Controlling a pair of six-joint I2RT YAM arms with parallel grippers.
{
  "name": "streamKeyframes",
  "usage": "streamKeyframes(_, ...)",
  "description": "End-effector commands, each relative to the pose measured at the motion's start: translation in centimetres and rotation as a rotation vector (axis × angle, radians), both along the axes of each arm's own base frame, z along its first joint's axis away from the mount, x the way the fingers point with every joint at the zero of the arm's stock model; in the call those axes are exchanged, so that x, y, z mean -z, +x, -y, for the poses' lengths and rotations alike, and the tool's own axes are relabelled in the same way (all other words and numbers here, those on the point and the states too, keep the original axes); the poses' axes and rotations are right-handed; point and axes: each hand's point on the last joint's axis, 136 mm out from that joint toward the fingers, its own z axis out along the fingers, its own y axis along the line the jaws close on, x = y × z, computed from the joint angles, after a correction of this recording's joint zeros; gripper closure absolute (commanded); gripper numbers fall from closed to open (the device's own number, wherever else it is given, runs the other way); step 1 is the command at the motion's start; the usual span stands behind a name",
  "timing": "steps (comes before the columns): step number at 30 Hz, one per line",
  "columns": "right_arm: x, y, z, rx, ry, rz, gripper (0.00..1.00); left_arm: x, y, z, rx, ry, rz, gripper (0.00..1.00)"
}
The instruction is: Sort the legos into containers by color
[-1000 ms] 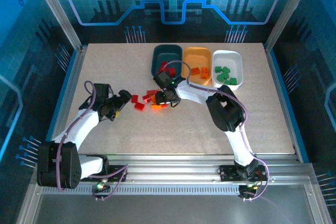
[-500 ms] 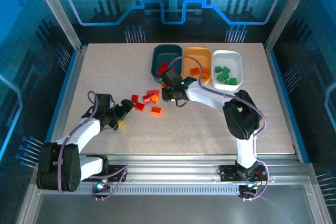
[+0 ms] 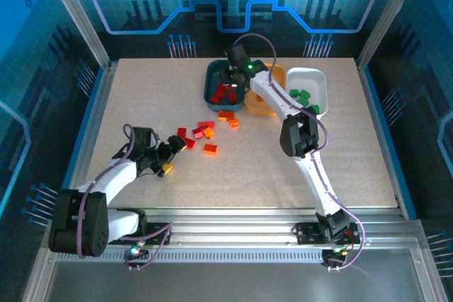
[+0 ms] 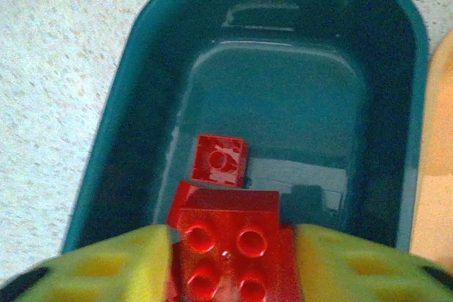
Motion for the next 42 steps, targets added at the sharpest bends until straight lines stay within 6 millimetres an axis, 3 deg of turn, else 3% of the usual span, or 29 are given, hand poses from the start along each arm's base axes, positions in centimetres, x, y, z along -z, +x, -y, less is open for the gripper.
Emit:
streamKeyframes(1,-1.0,-1.1,0.4,-0.037,0.011,-0.06,0.37,-0.8,-0.7,0.8,0.05,-0.02,0.013,0.01)
streamKeyframes(5,-5.2,-2.2,0.6,-0.056,0.025,-0.002,0.36,-1.6,-0.5,0.7,0.052,-0.01,0.033,0.01)
streamKeyframes(6,-6.5,-2.9,0.7,-0.06,0.018,0.018,0.36,-1.9,-0.4,0.8,0.054,-0.008,0.04,0.01)
streamKeyframes(9,-7.8,-6.2,0.4,-0.095,-0.006,0.053,0.36,-2.5,0.0,0.8,0.057,0.0,0.059,0.01)
streamKeyframes(11,-6.8,-9.0,0.4,-0.115,-0.038,0.047,0.35,-2.5,0.2,0.9,0.055,0.007,0.063,0.01)
streamKeyframes(15,-2.5,-14.0,0.5,-0.129,-0.075,-0.03,0.29,-2.4,0.6,1.7,0.067,0.005,0.066,0.01)
streamKeyframes(19,2.0,-16.2,0.4,-0.137,-0.097,-0.125,0.24,-2.2,1.0,3.0,0.098,0.012,0.064,0.01)
streamKeyframes(24,5.4,-16.3,0.0,-0.1,-0.13,-0.159,0.24,-2.3,1.6,4.1,0.1,0.014,0.066,0.01)
streamKeyframes(32,9.5,-14.3,0.3,-0.035,-0.203,-0.207,0.29,-2.4,1.3,4.3,0.111,0.04,0.055,0.01)
streamKeyframes(35,10.0,-14.3,0.3,-0.029,-0.207,-0.209,0.34,-2.6,1.1,4.1,0.11,0.051,0.053,0.01)
streamKeyframes(42,9.4,-14.6,1.1,-0.021,-0.219,-0.161,0.59,-2.8,0.9,3.8,0.105,0.066,0.058,0.01)
